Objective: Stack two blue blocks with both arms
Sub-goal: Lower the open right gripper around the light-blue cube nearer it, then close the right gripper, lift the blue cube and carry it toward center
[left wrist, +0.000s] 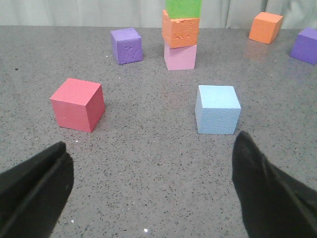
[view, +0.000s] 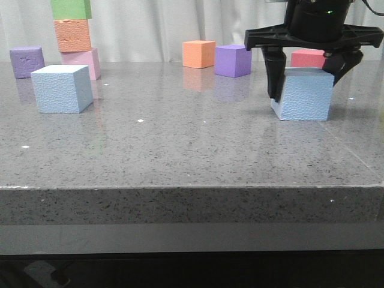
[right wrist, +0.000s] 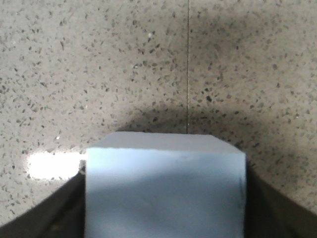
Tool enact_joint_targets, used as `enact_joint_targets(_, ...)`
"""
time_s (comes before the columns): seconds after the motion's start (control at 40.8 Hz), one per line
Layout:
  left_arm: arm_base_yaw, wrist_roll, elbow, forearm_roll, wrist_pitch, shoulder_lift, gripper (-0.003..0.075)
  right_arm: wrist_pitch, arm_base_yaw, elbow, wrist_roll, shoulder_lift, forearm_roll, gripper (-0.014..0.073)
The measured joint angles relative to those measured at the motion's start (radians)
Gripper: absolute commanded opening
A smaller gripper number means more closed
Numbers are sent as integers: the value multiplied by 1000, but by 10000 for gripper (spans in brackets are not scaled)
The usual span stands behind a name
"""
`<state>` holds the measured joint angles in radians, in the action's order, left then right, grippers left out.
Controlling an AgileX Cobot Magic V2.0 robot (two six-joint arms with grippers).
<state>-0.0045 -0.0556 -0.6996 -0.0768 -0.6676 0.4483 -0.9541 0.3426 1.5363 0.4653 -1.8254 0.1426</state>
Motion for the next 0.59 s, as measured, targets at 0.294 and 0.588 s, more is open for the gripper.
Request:
enact_joint_targets(0.294, 0, 0, 0, 0, 0, 0, 637, -31, 0, 4, 0, 0, 39, 330)
enact_joint_targets(0.588, 0, 0, 0, 0, 0, 0, 637, -57, 30, 19, 0, 0, 62, 330)
